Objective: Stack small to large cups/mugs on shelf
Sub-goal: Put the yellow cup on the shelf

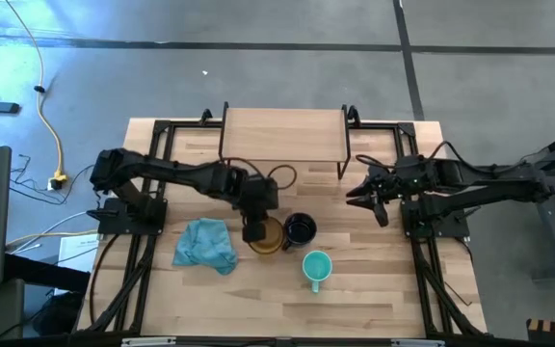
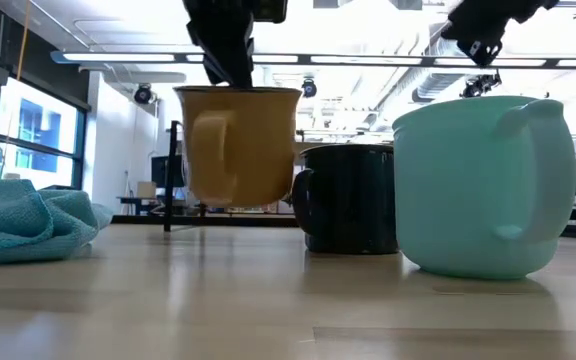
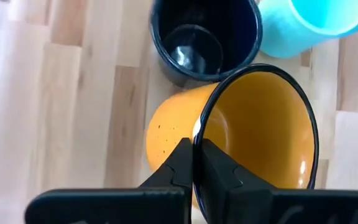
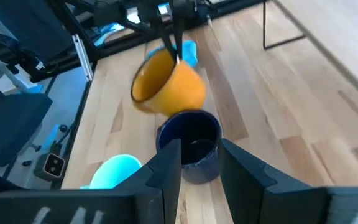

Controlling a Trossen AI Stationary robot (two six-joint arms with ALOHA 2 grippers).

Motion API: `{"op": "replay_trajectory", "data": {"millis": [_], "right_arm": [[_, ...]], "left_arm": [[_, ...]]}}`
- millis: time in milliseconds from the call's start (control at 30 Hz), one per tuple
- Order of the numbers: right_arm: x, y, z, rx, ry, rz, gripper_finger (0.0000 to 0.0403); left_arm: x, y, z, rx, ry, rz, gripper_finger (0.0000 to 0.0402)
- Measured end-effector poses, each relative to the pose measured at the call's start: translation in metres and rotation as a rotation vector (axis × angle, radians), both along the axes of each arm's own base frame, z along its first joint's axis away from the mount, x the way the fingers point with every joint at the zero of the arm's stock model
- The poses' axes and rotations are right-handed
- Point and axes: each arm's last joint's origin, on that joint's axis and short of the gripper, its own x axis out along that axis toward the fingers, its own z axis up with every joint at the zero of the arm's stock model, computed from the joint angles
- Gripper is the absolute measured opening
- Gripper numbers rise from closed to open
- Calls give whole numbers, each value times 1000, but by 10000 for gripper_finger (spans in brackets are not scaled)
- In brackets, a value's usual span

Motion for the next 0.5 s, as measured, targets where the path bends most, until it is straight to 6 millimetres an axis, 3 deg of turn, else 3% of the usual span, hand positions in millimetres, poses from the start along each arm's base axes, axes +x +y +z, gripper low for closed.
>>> {"op": "replay_trajectory", "data": {"millis": [233,500], "right_arm": [[3,1,-19,29,18,0,96],[5,1,-22,31,-2,3,96]], "left_arm": [[-8,19,13,2,64,-16,0],[-18,53,32,-12,95,11,0]]}}
